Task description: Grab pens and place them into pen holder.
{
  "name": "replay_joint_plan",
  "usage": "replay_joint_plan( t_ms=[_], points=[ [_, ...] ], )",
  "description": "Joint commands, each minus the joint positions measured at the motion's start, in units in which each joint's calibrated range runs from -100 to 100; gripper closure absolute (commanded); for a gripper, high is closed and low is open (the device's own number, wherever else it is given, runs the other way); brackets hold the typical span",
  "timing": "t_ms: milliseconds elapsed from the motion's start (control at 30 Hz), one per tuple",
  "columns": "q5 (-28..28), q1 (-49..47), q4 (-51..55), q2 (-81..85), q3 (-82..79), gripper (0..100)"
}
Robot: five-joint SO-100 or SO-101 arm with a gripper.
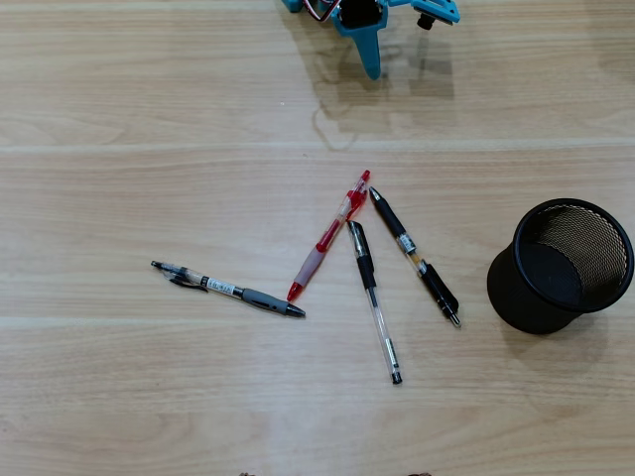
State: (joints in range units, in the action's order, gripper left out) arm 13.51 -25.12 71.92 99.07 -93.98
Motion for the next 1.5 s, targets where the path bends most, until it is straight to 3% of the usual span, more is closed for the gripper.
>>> replay_joint_plan(
  t_ms=[0, 1100, 1467],
  points=[
    [0.0, 0.1, 0.0, 0.3, -0.1, 98],
    [0.0, 0.1, 0.0, 0.3, -0.1, 97],
    [0.0, 4.6, -0.1, 0.3, -0.2, 97]
  ],
)
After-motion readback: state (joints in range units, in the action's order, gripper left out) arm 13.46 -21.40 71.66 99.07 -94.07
